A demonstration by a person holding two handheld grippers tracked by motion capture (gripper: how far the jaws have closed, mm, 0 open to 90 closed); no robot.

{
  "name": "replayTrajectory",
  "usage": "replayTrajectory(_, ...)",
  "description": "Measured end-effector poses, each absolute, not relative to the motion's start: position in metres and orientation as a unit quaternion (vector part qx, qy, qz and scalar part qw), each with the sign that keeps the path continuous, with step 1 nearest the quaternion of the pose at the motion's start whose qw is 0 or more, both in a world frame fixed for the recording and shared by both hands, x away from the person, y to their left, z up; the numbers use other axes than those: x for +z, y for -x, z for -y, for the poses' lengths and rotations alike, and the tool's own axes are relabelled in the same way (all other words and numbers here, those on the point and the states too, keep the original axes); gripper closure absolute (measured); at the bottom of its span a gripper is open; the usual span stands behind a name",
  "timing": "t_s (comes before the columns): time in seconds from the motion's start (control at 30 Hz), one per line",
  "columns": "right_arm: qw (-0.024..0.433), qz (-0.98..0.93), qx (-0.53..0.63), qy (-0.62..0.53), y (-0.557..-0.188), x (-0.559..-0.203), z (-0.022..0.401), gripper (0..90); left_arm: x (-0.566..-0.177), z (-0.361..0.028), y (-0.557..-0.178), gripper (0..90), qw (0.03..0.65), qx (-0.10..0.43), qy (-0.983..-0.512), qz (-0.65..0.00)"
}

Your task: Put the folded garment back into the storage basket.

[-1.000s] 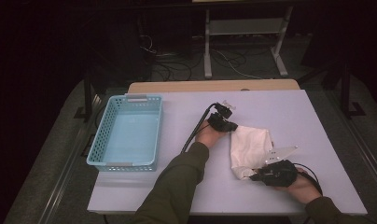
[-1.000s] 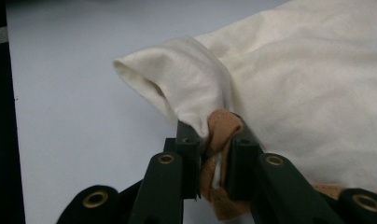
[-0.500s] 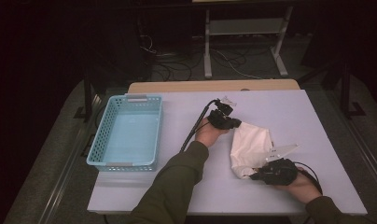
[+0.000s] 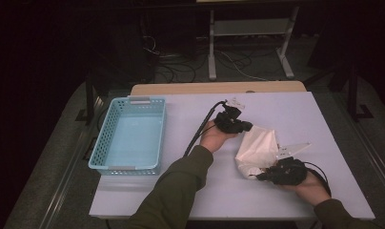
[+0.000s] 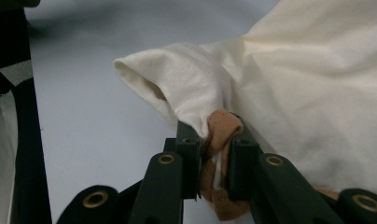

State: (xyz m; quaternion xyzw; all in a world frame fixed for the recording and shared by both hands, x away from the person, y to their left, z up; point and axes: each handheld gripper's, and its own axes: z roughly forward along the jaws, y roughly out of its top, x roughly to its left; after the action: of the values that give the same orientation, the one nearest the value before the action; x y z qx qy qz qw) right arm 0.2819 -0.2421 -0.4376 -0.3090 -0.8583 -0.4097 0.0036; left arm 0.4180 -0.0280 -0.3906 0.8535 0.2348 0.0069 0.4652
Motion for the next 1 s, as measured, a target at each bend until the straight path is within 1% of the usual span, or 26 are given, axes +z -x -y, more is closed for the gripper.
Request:
replayTrajectory(0.47, -0.011, 0.838, -0.438, 0.325, -0.296, -0.421, 0.249, 77.4, -0.372, 0.029, -0.399, 85.9, 0.485, 0.000, -0.852, -0.196)
replayTrajectory(0.8, -0.016, 0.834, -0.443, 0.328, -0.307, -0.414, 0.250, 77.4, -0.366, 0.027, -0.389, 86.0, 0.493, -0.010, -0.851, -0.181)
replayTrajectory(1.0, -0.027, 0.828, -0.452, 0.330, -0.317, -0.408, 0.253, 77.3, -0.360, 0.026, -0.382, 86.1, 0.497, -0.015, -0.851, -0.168)
